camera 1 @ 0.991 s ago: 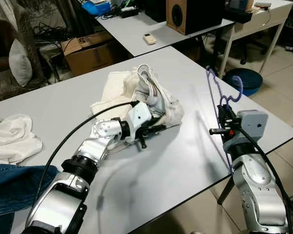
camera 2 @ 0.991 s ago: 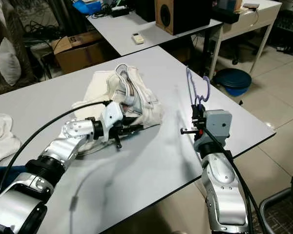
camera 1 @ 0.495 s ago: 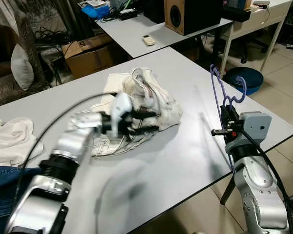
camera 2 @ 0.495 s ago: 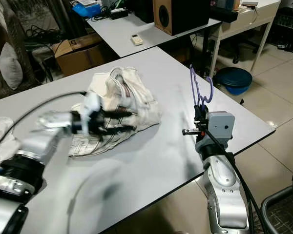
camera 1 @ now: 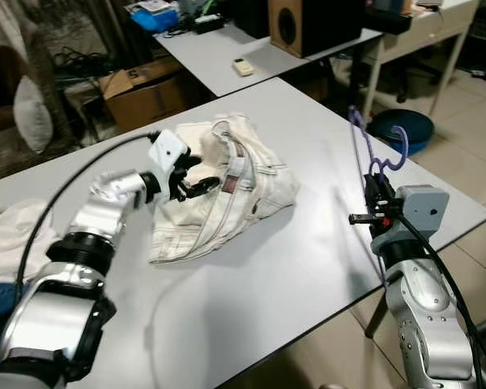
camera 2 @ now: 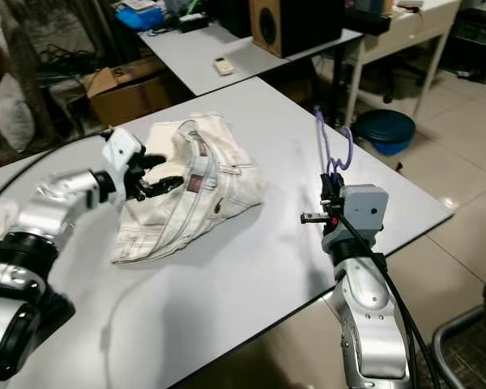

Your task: Hang hanger

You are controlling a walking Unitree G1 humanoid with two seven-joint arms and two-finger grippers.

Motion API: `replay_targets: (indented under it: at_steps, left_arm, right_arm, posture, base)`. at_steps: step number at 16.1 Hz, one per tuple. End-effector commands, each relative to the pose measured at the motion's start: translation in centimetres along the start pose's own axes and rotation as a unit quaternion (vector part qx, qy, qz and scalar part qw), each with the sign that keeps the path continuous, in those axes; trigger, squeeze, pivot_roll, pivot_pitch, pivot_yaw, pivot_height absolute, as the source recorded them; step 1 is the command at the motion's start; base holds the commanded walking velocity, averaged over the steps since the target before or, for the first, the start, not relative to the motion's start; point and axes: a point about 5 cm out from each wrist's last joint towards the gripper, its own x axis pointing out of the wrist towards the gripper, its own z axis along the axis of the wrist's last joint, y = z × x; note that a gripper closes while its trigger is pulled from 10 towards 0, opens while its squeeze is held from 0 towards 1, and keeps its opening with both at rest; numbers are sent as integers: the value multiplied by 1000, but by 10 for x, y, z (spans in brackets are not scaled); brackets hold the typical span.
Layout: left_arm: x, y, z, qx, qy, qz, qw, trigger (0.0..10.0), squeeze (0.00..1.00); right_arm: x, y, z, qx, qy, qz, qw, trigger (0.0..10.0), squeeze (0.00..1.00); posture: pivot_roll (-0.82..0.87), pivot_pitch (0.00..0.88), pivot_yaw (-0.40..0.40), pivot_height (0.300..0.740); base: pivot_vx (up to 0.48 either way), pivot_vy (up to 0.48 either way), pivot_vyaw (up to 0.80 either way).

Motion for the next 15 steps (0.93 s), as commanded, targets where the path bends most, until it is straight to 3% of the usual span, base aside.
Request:
replay_targets:
  at_steps: [1,6,8,9,10,11,15]
  left_arm:
    - [3,-4,3,-34,-26,-36,998,10000,0]
    - [13,-26,-4,-87,-65,-120,987,10000,0]
    - [14,-31,-11,-71,-46,-127,988,10000,0]
    - [16,-32,-21,-52,-10,-107,993,6314,0]
    - [17,-31,-23,-49,-2,-97,994,3529,0]
    - [18,-31,-23,-57,-10,-82,995,0,0]
    - [17,-29,-15,-125,-69,-90,986,0,0]
  right_arm:
    - [-4,2,-17,7,44,1,999,10000,0]
    - [-5,1,-17,5,43,0,999,10000,0]
    - [-4,1,-16,4,42,1,999,10000,0]
    - [-3,2,-16,3,41,4,999,10000,0]
    - [-2,2,-16,3,40,5,999,10000,0]
    - [-2,2,-16,3,40,6,999,10000,0]
    - [-3,4,-18,3,42,14,999,10000,0]
  posture:
    - [-201,0,211,740]
    - [-213,0,212,740]
    - [-213,0,212,740]
    - [-214,0,209,740]
    - [-214,0,209,740]
    - [-216,0,206,740]
    - [-214,0,205,740]
  base:
    - [0,0,0]
    - [0,0,0]
    - [0,0,0]
    - [0,0,0]
    - [0,0,0]
    - [0,0,0]
    - [0,0,0]
